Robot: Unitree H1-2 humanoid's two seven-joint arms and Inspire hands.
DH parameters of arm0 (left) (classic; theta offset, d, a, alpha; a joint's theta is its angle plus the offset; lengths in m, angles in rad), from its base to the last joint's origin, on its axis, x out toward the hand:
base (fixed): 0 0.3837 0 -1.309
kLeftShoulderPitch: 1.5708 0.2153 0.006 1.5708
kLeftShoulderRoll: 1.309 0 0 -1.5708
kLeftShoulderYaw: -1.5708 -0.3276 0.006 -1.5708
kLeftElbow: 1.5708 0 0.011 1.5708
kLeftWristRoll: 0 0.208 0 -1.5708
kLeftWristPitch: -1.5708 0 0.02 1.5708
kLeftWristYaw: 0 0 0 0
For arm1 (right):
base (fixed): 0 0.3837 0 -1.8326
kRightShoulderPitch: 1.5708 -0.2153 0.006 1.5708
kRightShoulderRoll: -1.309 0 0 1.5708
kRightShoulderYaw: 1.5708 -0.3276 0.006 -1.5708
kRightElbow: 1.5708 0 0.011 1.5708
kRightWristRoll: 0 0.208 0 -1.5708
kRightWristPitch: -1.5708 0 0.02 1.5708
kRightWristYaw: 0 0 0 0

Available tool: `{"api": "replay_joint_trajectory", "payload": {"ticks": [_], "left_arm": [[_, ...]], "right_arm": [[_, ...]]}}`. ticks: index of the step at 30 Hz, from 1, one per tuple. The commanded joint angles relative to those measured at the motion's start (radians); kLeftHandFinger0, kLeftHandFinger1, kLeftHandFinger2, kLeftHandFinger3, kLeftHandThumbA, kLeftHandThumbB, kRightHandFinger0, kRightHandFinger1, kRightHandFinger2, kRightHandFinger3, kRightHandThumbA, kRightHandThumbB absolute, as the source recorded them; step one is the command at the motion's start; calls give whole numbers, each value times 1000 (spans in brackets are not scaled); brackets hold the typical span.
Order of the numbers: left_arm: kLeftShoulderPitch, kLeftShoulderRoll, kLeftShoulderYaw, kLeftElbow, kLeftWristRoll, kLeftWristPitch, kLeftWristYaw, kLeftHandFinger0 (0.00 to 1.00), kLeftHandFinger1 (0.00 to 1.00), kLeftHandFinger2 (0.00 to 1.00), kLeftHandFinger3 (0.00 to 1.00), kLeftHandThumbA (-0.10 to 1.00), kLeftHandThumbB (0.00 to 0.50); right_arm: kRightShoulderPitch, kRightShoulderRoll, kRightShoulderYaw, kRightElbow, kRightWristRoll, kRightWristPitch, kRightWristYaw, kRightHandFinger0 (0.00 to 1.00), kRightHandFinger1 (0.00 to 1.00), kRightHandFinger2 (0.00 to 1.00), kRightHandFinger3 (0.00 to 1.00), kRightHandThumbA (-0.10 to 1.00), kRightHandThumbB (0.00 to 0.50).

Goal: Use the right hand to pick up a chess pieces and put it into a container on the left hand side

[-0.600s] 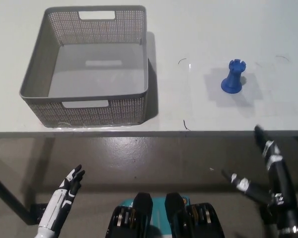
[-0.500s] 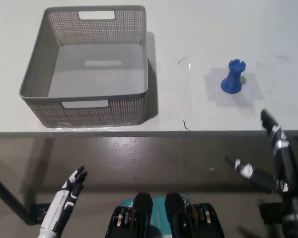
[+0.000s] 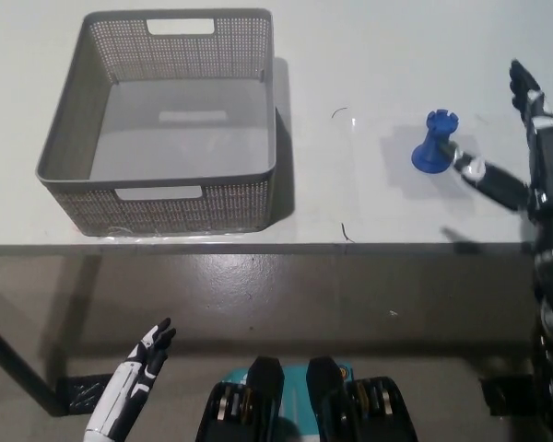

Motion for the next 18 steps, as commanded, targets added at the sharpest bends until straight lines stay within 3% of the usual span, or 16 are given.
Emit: {"api": "replay_joint_trajectory", "payload": {"ticks": [1,5,10,14,18], "left_arm": [[5,9,1,-17,11,-39,-5,1000,1000,1000,1000,1000,452],[5,8,3,-7,-1,-46,-10,1000,1000,1000,1000,1000,452],[7,6,3,-15,-2,-36,-11,1000,1000,1000,1000,1000,458],[2,7,4,-17,-5,-37,-14,1000,1000,1000,1000,1000,449],[3,5,5,-18,6,-40,-7,1000,1000,1000,1000,1000,445]], "right_arm": [[-112,-27,-21,111,27,35,-25,1000,1000,1000,1000,1000,407],[-189,-39,-31,270,33,18,-42,1000,1000,1000,1000,1000,450],[-304,-51,-40,488,59,-21,-39,1000,1000,1000,1000,1000,403],[-394,-63,-43,672,76,-41,-44,1000,1000,1000,1000,1000,444],[-476,-66,-50,868,107,-92,-39,1000,1000,1000,1000,1000,444]]}}
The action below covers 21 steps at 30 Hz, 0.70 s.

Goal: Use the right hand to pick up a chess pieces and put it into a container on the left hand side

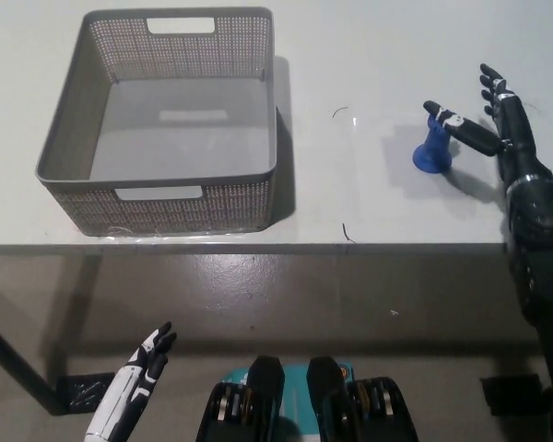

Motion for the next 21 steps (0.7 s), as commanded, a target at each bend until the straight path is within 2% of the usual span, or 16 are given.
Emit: {"api": "replay_joint_trajectory", "payload": {"ticks": [1,6,8,21], "left_arm": [[0,5,5,-23,4,-34,-3,1000,1000,1000,1000,1000,444],[2,4,8,-11,-6,-56,-2,1000,1000,1000,1000,1000,430],[2,8,10,-11,-3,-53,-2,1000,1000,1000,1000,1000,447],[-4,10,11,-7,-6,-60,-6,1000,1000,1000,1000,1000,441]], "right_arm": [[-123,-20,-14,135,55,-105,-19,1000,1000,1000,1000,1000,443],[-170,-15,-6,298,66,-170,-33,1000,1000,1000,1000,1000,420],[-187,-12,-3,350,68,-174,-39,1000,1000,1000,1000,1000,426],[-199,1,27,462,61,-188,-68,1000,1000,1000,1000,1000,438]]}}
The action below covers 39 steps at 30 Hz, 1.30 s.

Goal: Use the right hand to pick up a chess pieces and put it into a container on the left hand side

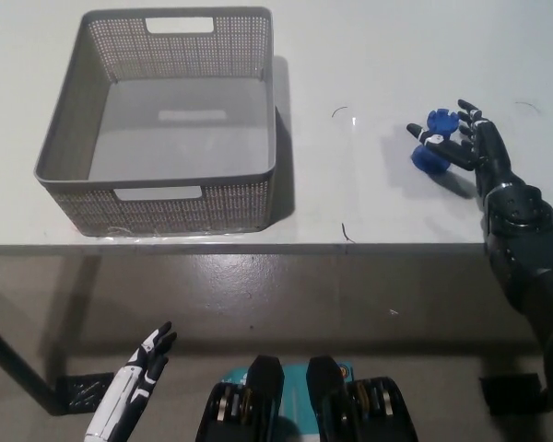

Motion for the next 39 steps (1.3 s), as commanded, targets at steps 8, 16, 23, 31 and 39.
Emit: {"api": "replay_joint_trajectory", "payload": {"ticks": [8,16,23,31,39], "left_arm": [[-3,12,11,-19,-4,-35,-6,1000,1000,1000,1000,1000,430],[-12,13,10,-27,1,-27,-9,1000,1000,1000,1000,1000,431],[-16,16,12,-45,6,-16,-10,1000,1000,1000,1000,1000,424],[-29,19,13,-40,3,-14,-12,1000,1000,1000,1000,1000,449],[-40,27,13,-36,20,-14,-8,1000,1000,1000,1000,1000,454]], "right_arm": [[-57,3,19,35,28,-5,-26,1000,1000,1000,1000,1000,416],[-81,-1,73,62,-1,28,-48,1000,1000,1000,1000,1000,423],[-102,13,86,71,19,52,-89,1000,1000,1000,1000,885,396],[-115,33,74,76,17,45,-278,225,430,607,575,29,274],[-109,31,71,74,26,0,-299,0,0,454,607,-100,99]]}}
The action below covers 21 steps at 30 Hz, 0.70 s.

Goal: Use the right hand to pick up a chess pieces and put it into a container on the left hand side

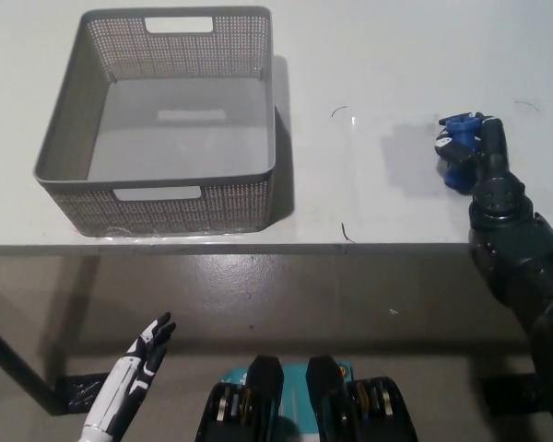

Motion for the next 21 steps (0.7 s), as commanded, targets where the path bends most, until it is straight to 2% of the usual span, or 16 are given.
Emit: {"api": "replay_joint_trajectory", "payload": {"ticks": [1,5,8,13,17,21], "left_arm": [[-18,21,8,-29,16,-14,-5,1000,1000,1000,1000,1000,451],[-22,23,9,-29,12,-14,-7,1000,1000,1000,1000,1000,435],[-24,25,10,-31,18,-9,-4,1000,1000,1000,1000,1000,429],[-25,26,9,-31,21,-9,-3,1000,1000,1000,1000,1000,416],[-29,26,10,-28,16,-3,-7,1000,1000,1000,1000,1000,414],[-28,28,9,-27,24,-1,-5,1000,1000,1000,1000,1000,426]], "right_arm": [[-57,2,-2,-7,12,-35,-60,0,5,482,622,-100,96],[-58,2,-5,-8,18,-42,-65,0,41,556,648,-100,99],[-66,8,-12,-10,26,-57,-79,0,112,598,603,-100,116],[-100,21,-29,-27,45,-79,-69,0,143,598,576,-100,117],[-135,29,-5,-52,20,-125,-70,0,128,546,532,-100,129],[-174,48,5,-92,12,-133,-89,0,157,552,546,-100,163]]}}
